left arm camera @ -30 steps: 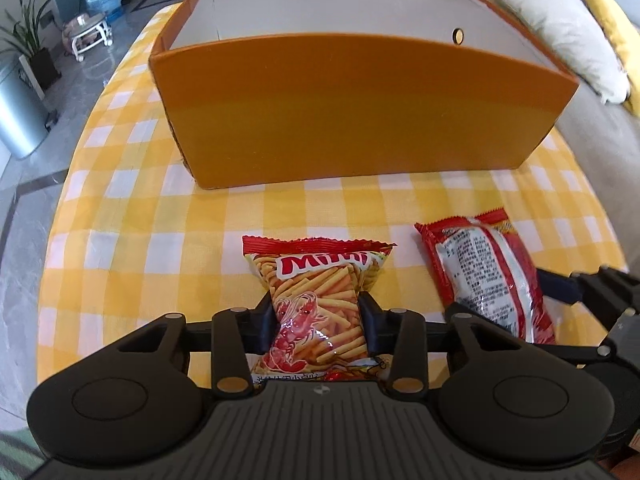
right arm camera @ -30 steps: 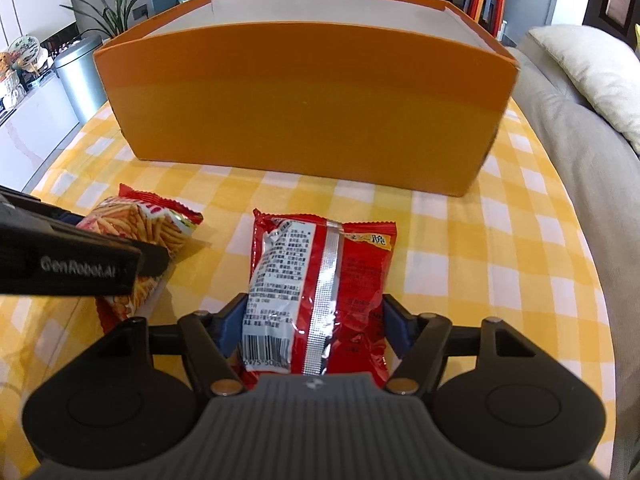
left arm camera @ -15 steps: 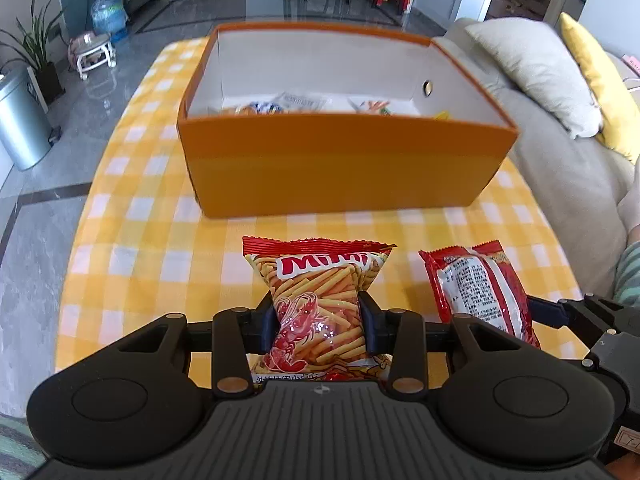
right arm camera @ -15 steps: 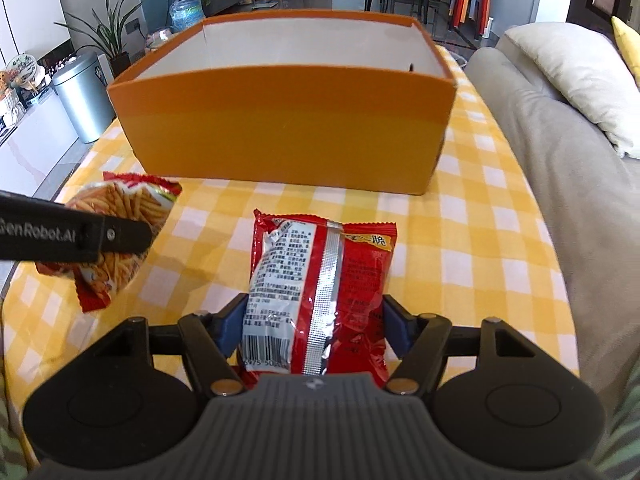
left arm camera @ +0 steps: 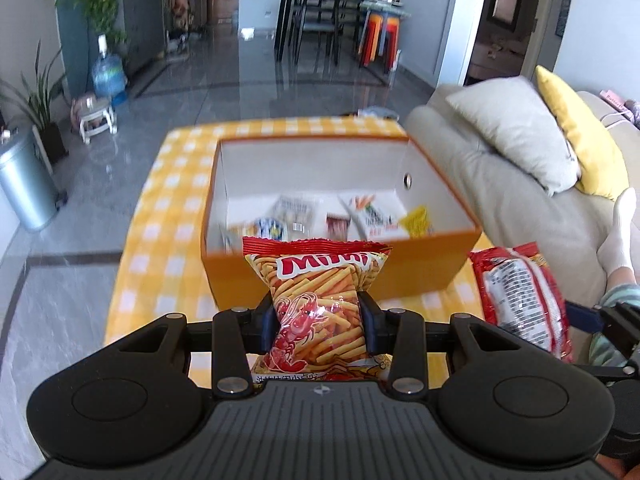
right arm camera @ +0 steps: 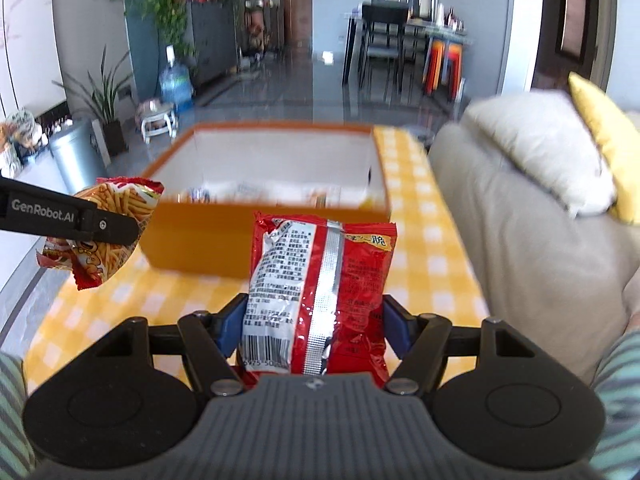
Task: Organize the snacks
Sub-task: 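Lift both held bags and carry them over the orange box, then lower both bags into the orange box and open both tools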
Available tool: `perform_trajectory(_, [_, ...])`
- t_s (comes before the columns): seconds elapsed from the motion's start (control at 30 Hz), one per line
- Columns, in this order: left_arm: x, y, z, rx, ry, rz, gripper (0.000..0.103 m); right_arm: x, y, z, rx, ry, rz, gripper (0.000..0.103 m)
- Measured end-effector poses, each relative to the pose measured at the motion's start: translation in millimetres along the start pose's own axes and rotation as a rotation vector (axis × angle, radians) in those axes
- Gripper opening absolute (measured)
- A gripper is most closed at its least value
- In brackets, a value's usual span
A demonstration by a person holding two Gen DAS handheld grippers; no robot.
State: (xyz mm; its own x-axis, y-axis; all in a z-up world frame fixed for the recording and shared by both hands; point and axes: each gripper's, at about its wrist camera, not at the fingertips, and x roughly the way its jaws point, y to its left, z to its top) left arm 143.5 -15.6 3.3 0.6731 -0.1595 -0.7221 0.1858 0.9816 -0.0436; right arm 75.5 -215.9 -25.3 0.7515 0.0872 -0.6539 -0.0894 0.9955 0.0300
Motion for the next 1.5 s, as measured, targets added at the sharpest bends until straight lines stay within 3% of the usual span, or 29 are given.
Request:
perform_trajectory(0.4, [10.5,-12.7,49.0,0.101,-0.073,0.020,0.045,-9.1,-4.1,54.5,-0.069,-0.120,-0.003,0.067])
perform_trajectory(0.73, [41.0,-8.9,81.1,0.156,-0.093,0.068,0.045,27.2,-5.8,99.4,-0.102,-0.149,0.022,0.067])
perform_trajectory(1.07, [95.1,4.1,95.9,0.233,-0.030,0.116,0.045,103.1,-6.4,140.3,-0.135,-0.057,0.068,0.067])
perform_trajectory(1.27, [131.4,6.0,92.3,0.311,0.038,0.162,0.045,150.9,7.3,149.8,-0.223,0.032,0.089,0.067])
perform_trajectory(1.5, [164.5,9.6,83.9,0.332,0.119,0.165,0.045,202.5,22.6,148.5,-0.295,0.125,0.065,0.067])
